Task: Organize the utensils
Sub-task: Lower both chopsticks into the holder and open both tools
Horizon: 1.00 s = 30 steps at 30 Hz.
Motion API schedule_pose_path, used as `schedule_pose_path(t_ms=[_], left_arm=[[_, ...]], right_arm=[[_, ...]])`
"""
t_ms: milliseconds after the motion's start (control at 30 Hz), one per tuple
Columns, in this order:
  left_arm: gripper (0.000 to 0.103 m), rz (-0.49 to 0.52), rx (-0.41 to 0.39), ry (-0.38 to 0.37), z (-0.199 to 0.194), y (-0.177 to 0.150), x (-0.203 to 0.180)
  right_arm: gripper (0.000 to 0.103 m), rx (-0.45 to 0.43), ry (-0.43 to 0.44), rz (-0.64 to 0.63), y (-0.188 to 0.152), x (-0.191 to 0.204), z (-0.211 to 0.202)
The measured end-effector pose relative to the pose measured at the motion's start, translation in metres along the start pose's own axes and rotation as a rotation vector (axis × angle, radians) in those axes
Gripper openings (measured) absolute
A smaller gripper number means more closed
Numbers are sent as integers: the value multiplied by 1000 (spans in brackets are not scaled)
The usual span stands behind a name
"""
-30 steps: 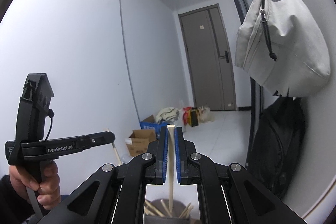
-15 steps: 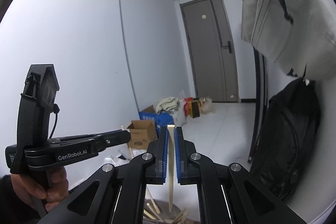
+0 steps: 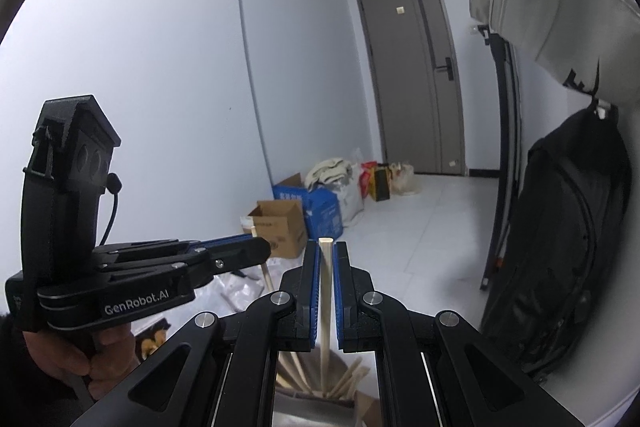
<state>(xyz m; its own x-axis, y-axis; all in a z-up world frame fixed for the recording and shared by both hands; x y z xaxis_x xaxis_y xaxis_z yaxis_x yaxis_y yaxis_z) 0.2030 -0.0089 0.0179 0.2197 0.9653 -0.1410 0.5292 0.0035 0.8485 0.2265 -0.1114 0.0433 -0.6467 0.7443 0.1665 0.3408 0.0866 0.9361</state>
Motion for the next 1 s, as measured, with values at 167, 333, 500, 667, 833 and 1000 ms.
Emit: schedule_pose_path(t_ms=[167,333,500,667,833,1000], left_arm=[[0,-14,36,-35,5,-7,3],[0,9,71,-59,9,-19,-1],[0,45,119,-81,14,-30,-7],[0,82,182,-128,14,-38,-13],[1,76,201,-118,5,-34,-10],[30,66,168,-85,-16,-29,-9]], right_arm=[[6,30,19,-8,-6,0,10],[6,78,34,-2,-21,-2,15],[6,115,47,7,-29,-5,19],[6,162,63,29,-34,-7,18],[14,162,70,72,-35,-9,3],[34,93,58,147,-29,-15,-28]])
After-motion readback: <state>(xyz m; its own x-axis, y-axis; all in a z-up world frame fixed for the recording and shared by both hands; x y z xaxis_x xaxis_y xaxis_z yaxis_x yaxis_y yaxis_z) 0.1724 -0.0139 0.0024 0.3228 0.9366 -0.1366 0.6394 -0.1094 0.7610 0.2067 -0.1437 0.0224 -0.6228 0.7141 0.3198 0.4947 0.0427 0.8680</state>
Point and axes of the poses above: each gripper's, at about its wrist camera, not at the fingertips, and z roughly the way its jaws point, x to its left, y to its top, the point moved 7 cm from there along z, roughly the way its jaws point, and after that the axes turned 9 degrees about y, right-handed, at the moved point
